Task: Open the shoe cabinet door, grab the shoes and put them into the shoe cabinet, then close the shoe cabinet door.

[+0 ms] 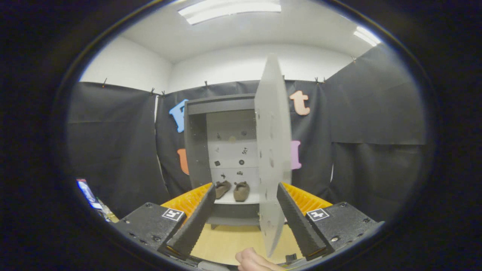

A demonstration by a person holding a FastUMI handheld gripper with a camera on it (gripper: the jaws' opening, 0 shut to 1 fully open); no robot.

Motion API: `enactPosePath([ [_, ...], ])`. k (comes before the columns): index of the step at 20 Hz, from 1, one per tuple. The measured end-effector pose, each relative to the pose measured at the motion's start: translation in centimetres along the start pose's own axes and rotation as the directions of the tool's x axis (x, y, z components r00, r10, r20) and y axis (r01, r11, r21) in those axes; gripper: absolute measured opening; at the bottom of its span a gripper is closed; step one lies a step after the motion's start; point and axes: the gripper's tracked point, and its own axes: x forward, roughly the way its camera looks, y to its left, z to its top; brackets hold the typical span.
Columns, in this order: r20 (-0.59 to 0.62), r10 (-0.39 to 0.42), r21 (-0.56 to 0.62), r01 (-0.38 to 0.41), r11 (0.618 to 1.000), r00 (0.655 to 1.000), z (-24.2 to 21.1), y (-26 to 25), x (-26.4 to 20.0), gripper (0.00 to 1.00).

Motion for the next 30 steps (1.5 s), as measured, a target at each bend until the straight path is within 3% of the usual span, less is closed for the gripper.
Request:
enactPosePath([
  [4, -0.074, -0.042, -0.046, 0.039, 0.998, 0.996, -1.8, -6.7, -2.2, 1.00],
  [7, -0.042, -0.069, -0.066, 0.066, 0.996, 0.997, -2.1, -12.5, -2.0, 1.00],
  [10, -0.037, -0.109, -0.106, 0.105, 0.989, 0.993, -3.3, -17.3, 0.1, 1.00],
  [15, -0.032, -0.110, -0.048, 0.108, 0.993, 0.993, -4.3, -22.3, 5.1, 1.00],
  [19, 0.003, -0.121, -0.039, 0.121, 0.992, 0.993, -4.4, -23.8, 9.2, 1.00],
  [24, 0.013, -0.066, 0.004, 0.065, 0.998, 0.998, -5.3, -21.3, 11.9, 1.00],
  [30, -0.020, -0.040, -0.074, 0.038, 0.996, 0.999, -7.1, -17.4, 13.8, 1.00],
])
